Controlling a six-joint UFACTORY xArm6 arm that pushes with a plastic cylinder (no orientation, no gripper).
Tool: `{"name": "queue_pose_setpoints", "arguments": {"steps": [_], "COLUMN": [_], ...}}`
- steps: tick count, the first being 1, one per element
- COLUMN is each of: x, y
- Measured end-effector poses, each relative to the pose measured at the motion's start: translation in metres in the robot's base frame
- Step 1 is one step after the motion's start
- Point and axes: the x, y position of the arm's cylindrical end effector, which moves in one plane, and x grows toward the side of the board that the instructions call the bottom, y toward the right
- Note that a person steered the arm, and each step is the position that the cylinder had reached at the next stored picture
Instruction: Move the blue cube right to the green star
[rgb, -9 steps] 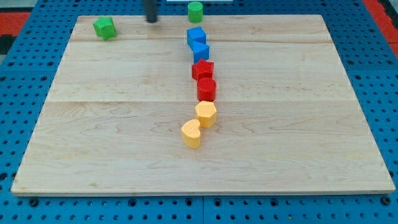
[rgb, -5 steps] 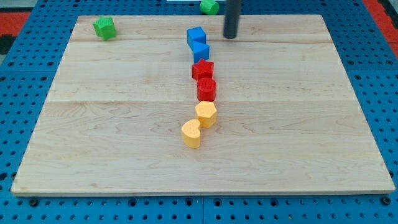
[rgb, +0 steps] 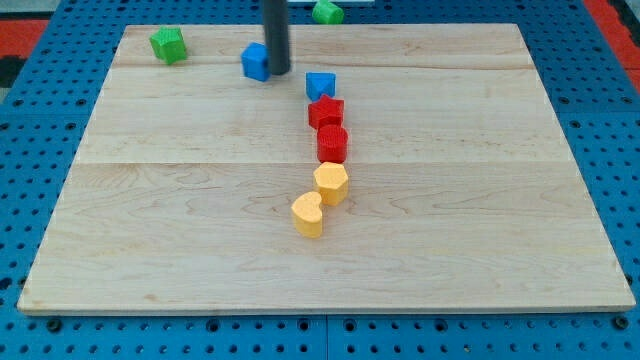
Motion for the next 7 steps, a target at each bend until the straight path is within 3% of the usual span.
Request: {"name": "queue_pose_setpoints", "arguments": {"steps": [1, 3, 4, 5, 6, 7], "x": [-0.027, -0.038, 0.018, 0.061, 0.060, 0.023], "y": [-0.059, 0.118, 0.173, 0.163, 0.098, 0.018]}}
